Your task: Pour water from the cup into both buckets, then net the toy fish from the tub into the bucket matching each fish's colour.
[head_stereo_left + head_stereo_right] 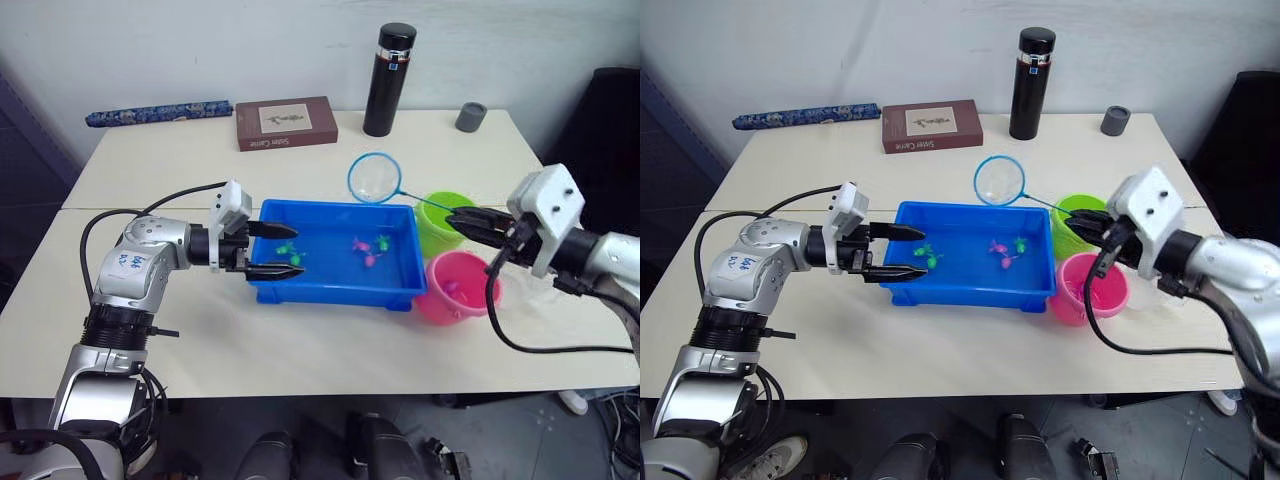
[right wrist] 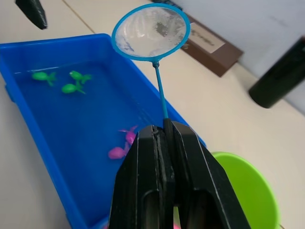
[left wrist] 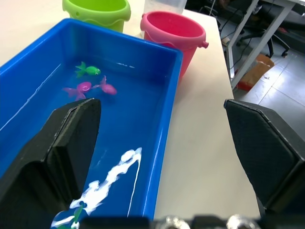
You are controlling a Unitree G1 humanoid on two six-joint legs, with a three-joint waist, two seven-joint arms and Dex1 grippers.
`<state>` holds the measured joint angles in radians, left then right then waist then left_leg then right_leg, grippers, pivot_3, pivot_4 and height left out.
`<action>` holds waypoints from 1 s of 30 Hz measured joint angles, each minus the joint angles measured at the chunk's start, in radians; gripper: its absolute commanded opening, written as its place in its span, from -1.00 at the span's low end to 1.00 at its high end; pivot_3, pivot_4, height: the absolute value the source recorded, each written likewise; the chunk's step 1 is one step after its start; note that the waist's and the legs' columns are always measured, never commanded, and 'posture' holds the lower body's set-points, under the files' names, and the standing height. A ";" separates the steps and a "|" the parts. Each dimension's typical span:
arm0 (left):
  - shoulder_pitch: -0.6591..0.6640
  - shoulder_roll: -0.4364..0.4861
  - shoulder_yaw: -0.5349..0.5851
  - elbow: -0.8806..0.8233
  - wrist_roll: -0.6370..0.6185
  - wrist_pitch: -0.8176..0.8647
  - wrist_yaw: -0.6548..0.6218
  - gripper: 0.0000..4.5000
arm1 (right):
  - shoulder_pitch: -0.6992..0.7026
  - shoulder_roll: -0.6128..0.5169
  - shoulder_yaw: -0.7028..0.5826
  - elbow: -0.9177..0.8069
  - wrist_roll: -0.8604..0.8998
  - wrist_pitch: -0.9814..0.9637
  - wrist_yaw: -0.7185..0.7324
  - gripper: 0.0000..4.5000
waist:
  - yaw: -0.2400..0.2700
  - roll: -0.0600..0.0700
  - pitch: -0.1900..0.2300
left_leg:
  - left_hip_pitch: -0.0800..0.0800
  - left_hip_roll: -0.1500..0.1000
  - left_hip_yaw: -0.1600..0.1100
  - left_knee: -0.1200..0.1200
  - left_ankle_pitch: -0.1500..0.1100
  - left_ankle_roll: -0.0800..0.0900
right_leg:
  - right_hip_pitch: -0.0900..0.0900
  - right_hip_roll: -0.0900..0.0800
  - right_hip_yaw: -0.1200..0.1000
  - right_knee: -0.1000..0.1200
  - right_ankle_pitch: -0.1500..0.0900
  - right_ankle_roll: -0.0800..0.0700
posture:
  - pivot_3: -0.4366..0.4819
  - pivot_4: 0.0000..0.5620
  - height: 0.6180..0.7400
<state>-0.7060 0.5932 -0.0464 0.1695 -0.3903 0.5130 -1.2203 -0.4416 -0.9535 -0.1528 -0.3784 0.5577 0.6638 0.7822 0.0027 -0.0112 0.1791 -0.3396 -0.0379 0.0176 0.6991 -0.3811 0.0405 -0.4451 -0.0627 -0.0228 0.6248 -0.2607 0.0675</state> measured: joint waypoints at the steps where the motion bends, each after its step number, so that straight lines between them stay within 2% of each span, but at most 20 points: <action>1: 0.001 0.000 0.000 -0.001 0.000 0.000 0.005 0.98 | -0.027 -0.007 0.015 0.010 0.006 0.026 0.013 -1.00 | 0.000 0.000 0.000 | 0.000 0.000 0.000 0.000 0.000 0.000 | 0.000 0.000 0.000 0.000 0.000 0.000 | -0.05 -0.47 0.99; 8: 0.022 -0.005 0.004 -0.015 -0.003 0.000 0.046 0.98 | -0.180 -0.100 0.112 0.090 0.105 0.316 0.139 -1.00 | 0.000 0.000 0.000 | -0.004 0.000 -0.003 0.000 0.000 0.000 | -0.001 -0.001 -0.003 -0.003 0.000 0.000 | -0.05 -0.47 0.99; 12: 0.028 -0.009 0.006 -0.019 -0.004 -0.006 0.057 0.98 | -0.207 -0.134 0.156 0.105 0.114 0.393 0.186 -1.00 | 0.001 0.000 0.000 | -0.004 0.000 -0.004 0.000 0.000 0.000 | -0.001 -0.001 -0.005 -0.003 0.000 0.000 | -0.05 -0.47 0.99; 25: 0.028 -0.048 0.006 -0.017 -0.003 -0.039 0.073 0.98 | -0.281 -0.116 0.314 0.126 0.083 0.555 0.175 -1.00 | 0.001 0.000 0.000 | -0.012 0.000 -0.007 0.002 0.000 -0.001 | -0.007 -0.002 -0.008 -0.003 0.000 0.000 | -0.05 -0.47 0.99; 30: 0.029 -0.058 0.006 -0.017 -0.003 -0.041 0.080 0.98 | -0.289 -0.061 0.344 0.127 0.056 0.606 0.121 -1.00 | 0.003 0.000 0.000 | -0.016 0.000 -0.007 0.003 0.000 -0.002 | -0.012 -0.002 -0.010 -0.001 0.000 0.000 | -0.05 -0.47 0.99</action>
<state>-0.6769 0.5350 -0.0400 0.1520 -0.3934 0.4721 -1.1400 -0.7305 -1.0146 0.1908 -0.2518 0.6142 1.2697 0.9028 0.0053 -0.0108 0.1792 -0.3556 -0.0382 0.0105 0.7023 -0.3807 0.0386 -0.4567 -0.0643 -0.0323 0.6237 -0.2604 0.0675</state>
